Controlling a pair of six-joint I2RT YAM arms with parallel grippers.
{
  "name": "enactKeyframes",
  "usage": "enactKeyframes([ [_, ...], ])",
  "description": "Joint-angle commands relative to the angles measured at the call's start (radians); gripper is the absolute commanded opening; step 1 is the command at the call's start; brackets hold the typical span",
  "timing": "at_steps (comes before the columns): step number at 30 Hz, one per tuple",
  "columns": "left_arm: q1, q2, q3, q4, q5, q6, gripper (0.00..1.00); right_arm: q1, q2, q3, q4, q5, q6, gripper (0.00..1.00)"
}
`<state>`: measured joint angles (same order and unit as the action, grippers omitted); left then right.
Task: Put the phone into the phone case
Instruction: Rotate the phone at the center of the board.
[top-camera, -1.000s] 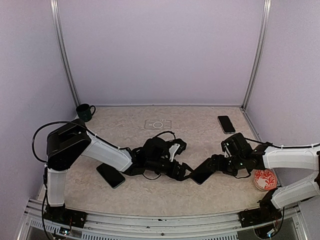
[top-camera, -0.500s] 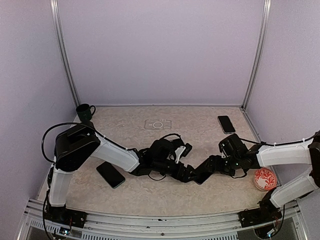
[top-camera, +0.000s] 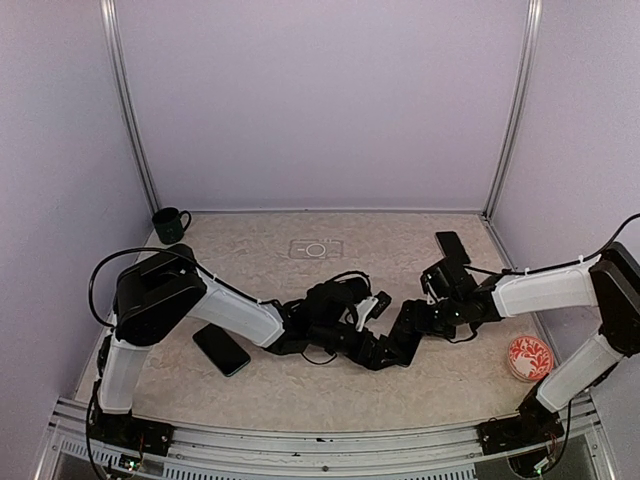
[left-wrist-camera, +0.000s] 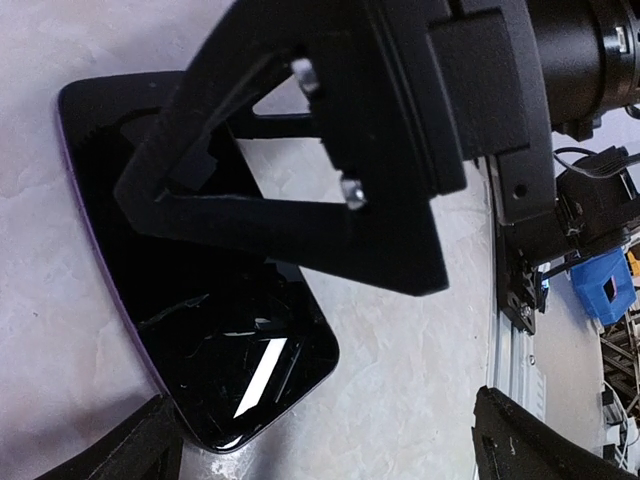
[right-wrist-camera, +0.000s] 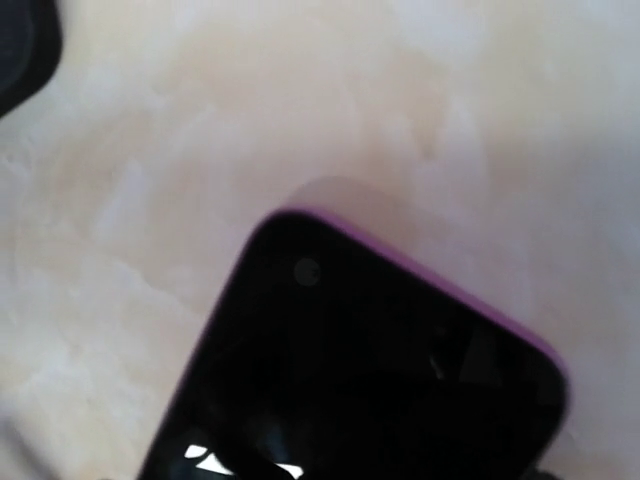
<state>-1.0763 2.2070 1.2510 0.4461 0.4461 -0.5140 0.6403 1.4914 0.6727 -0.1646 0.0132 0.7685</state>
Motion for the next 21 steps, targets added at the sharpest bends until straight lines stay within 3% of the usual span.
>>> enactKeyframes([
  [1, -0.014, 0.03, 0.006, -0.006, 0.036, 0.008, 0.99, 0.012, 0.043, 0.047, 0.001, -0.036, -0.053, 0.85],
  [12, -0.037, 0.029, 0.007, 0.044, 0.091, -0.019, 0.99, 0.012, 0.145, 0.152, -0.026, -0.117, -0.18, 0.85],
  [21, -0.036, 0.025, -0.012, 0.076, 0.103, -0.039, 0.99, 0.011, 0.178, 0.193, -0.002, -0.3, -0.273, 0.84],
])
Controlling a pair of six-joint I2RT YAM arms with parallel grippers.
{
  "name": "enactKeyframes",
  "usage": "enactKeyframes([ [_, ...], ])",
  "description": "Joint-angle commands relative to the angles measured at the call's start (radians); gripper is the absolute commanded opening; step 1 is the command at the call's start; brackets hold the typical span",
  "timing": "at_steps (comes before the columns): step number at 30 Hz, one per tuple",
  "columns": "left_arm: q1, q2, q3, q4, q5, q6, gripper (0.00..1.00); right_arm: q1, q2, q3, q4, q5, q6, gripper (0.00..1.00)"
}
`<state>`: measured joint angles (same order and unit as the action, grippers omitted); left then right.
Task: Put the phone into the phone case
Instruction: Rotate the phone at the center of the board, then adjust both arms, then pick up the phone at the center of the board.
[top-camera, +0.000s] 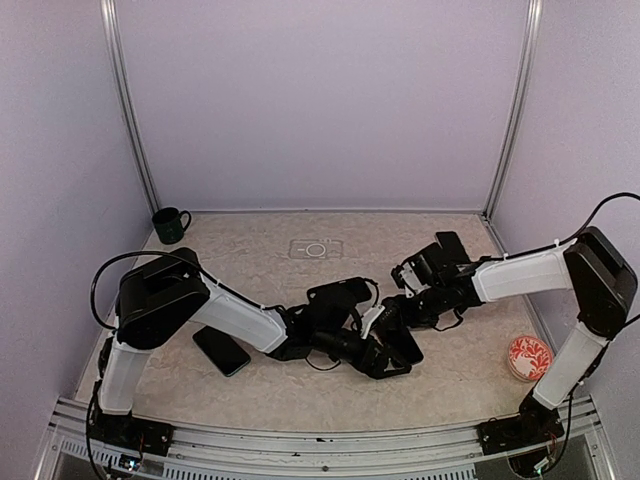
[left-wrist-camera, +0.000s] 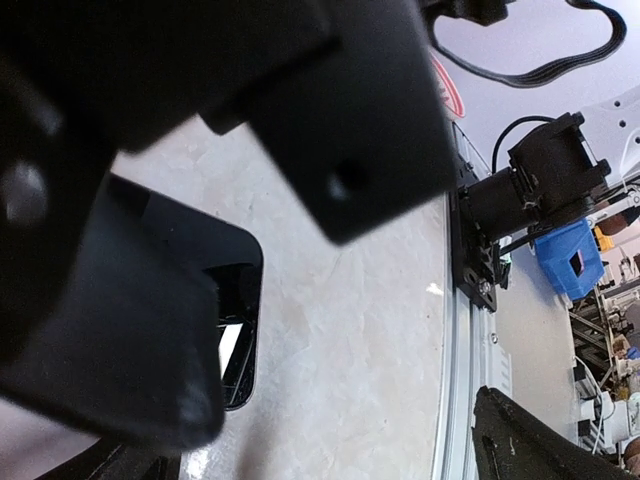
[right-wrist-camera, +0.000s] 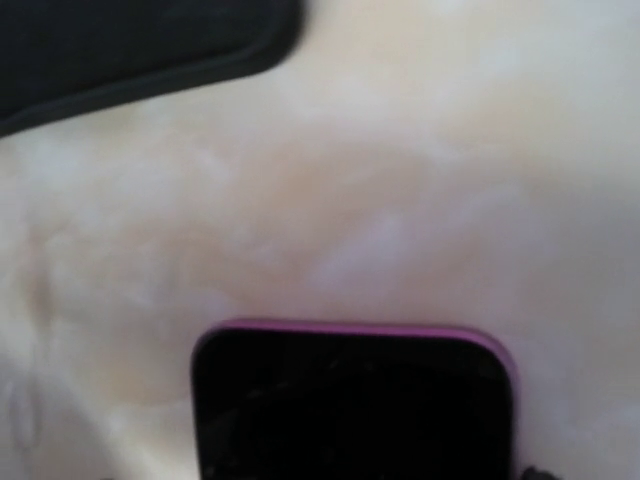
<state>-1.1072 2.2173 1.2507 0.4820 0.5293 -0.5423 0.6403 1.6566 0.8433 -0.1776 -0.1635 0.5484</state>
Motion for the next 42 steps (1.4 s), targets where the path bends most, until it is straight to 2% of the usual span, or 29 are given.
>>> enactKeyframes([
  [1, -0.005, 0.013, -0.016, 0.044, 0.02, -0.012, 0.99, 0.011, 0.014, 0.023, 0.02, -0.147, -0.055, 0.85],
  [5, -0.006, 0.001, -0.034, 0.06, 0.021, -0.02, 0.99, 0.013, 0.019, 0.035, 0.02, -0.158, -0.059, 0.85],
  [14, -0.006, -0.152, -0.179, 0.08, -0.002, -0.009, 0.99, 0.007, -0.059, 0.08, -0.108, 0.049, -0.146, 0.88],
  [19, 0.009, -0.314, -0.31, 0.066, -0.051, 0.004, 0.99, 0.006, -0.159, 0.022, -0.093, 0.13, -0.18, 0.99],
  [26, 0.059, -0.528, -0.446, 0.042, -0.117, 0.003, 0.99, 0.017, -0.285, -0.24, 0.188, 0.156, -0.155, 0.99],
  [34, 0.096, -0.657, -0.491, -0.015, -0.159, 0.018, 0.99, 0.102, -0.363, -0.476, 0.564, 0.248, -0.198, 0.99],
  [42, 0.124, -0.732, -0.531, -0.033, -0.19, 0.017, 0.99, 0.173, -0.262, -0.611, 0.837, 0.285, -0.231, 0.99],
])
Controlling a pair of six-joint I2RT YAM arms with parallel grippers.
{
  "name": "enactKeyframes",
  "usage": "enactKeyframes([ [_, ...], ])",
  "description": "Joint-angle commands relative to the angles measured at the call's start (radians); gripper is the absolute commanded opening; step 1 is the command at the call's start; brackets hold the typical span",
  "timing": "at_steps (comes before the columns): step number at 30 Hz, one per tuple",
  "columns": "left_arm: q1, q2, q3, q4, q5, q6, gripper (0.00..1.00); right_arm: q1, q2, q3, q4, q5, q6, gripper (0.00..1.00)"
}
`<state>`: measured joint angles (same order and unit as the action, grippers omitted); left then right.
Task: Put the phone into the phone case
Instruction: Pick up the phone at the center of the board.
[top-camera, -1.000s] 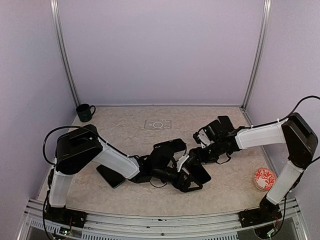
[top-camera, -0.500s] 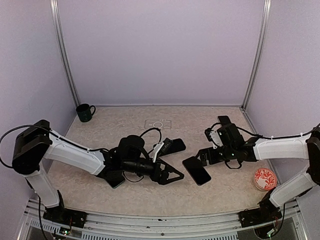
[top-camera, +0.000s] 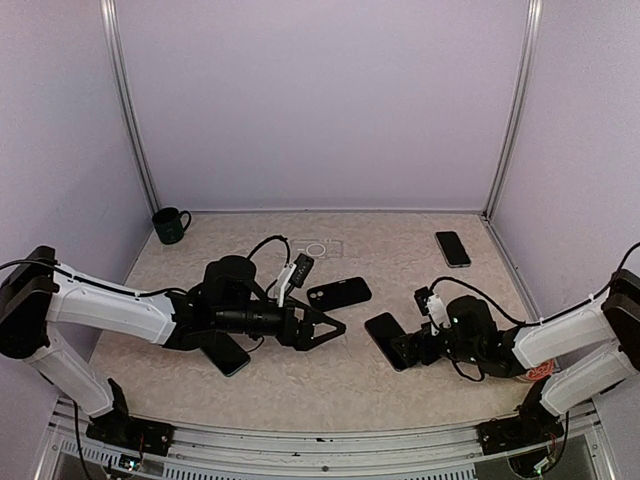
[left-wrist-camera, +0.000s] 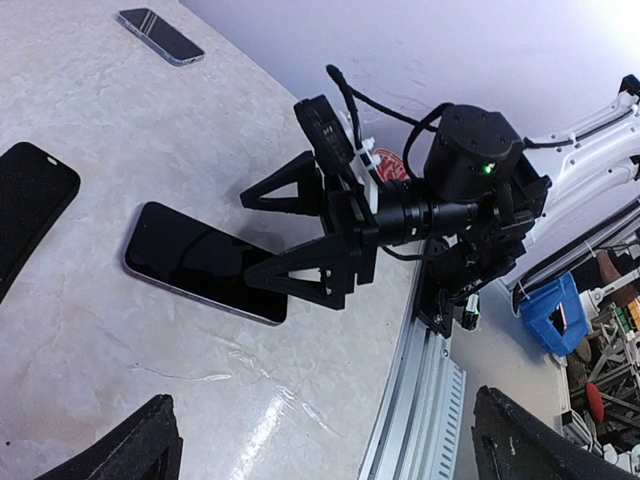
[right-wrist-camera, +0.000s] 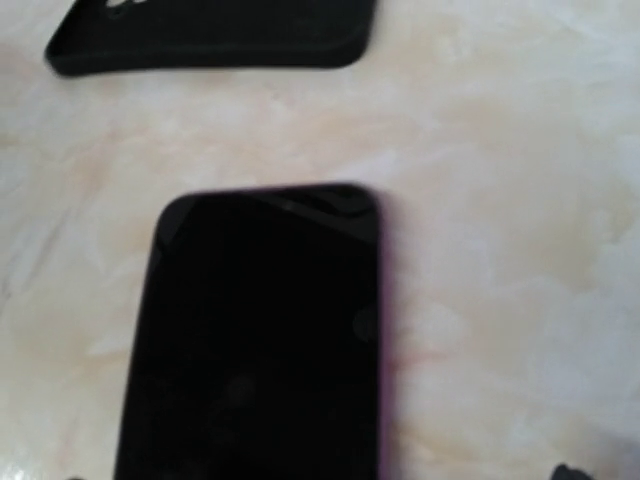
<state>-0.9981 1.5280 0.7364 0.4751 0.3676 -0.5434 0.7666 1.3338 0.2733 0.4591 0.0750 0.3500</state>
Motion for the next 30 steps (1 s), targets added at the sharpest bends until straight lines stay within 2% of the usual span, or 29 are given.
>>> enactKeyframes([
  [1, 0.021, -0.051, -0.022, -0.029, -0.029, 0.019, 0.99, 0.066, 0.084, -0.04, 0.218, 0.074, -0.037, 0.99],
  [6, 0.047, -0.096, -0.051, -0.038, -0.043, 0.011, 0.99, 0.169, 0.208, -0.021, 0.295, 0.217, -0.068, 0.99],
  [10, 0.063, -0.132, -0.069, -0.047, -0.052, 0.007, 0.99, 0.2, 0.291, -0.021, 0.364, 0.275, -0.069, 0.99],
  [22, 0.078, -0.172, -0.076, -0.072, -0.053, 0.022, 0.99, 0.201, 0.409, -0.099, 0.485, 0.289, -0.046, 0.96],
  [30, 0.081, -0.147, -0.049, -0.08, -0.043, 0.026, 0.99, 0.201, 0.392, -0.123, 0.464, 0.274, -0.022, 0.9],
])
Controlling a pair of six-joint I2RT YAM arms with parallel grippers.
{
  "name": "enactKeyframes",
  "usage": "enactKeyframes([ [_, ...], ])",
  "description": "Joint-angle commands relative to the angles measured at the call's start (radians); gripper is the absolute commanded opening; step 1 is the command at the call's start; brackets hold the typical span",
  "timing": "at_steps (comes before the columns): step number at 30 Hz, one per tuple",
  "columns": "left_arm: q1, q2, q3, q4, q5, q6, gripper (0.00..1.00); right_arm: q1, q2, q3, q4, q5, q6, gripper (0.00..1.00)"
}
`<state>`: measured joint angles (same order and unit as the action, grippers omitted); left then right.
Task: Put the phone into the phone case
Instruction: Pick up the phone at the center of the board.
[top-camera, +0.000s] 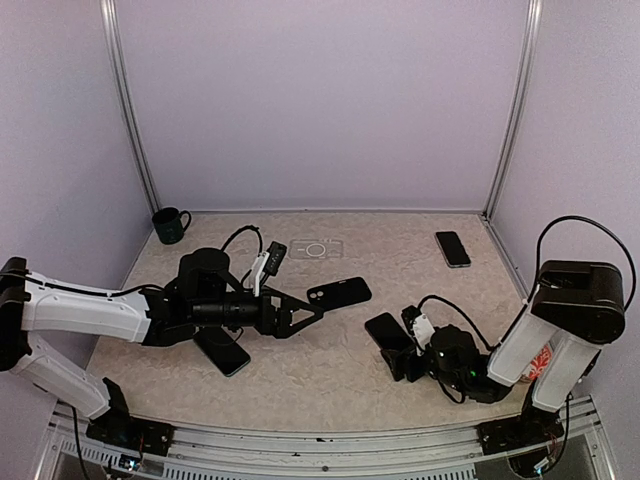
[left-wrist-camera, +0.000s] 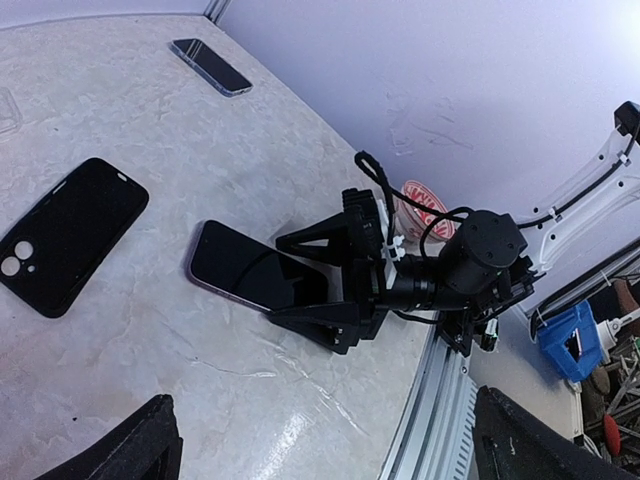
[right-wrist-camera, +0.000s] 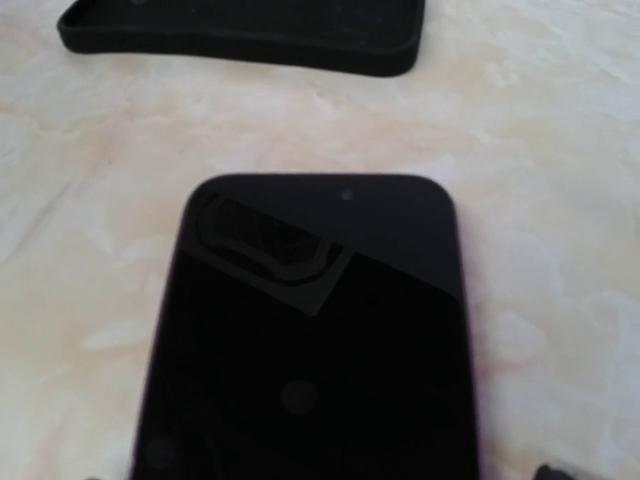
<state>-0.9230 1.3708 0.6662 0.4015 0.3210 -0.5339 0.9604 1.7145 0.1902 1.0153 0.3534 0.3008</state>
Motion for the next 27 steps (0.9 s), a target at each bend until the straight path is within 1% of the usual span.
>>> enactKeyframes([
  [1, 0.006, 0.013, 0.022, -0.005, 0.005, 0.016, 0.99, 0.008, 0.014, -0.046, -0.09, -0.005, 0.031, 0.89],
  [4, 0.006, 0.019, 0.024, 0.002, 0.009, 0.011, 0.99, 0.008, 0.046, -0.056, -0.059, -0.019, 0.035, 0.88],
  [12, 0.007, 0.015, 0.042, -0.033, 0.006, 0.027, 0.99, 0.007, 0.127, -0.055, 0.008, -0.152, 0.024, 0.83],
  [14, 0.011, 0.013, 0.044, -0.034, 0.007, 0.026, 0.99, 0.008, 0.124, -0.046, -0.012, -0.177, 0.017, 0.79],
  [23, 0.01, 0.025, 0.049, -0.026, 0.011, 0.02, 0.99, 0.008, 0.117, -0.011, -0.084, -0.18, 0.013, 0.67],
  [27, 0.01, 0.024, 0.047, -0.026, 0.005, 0.02, 0.99, 0.008, 0.116, 0.007, -0.11, -0.182, 0.006, 0.64],
])
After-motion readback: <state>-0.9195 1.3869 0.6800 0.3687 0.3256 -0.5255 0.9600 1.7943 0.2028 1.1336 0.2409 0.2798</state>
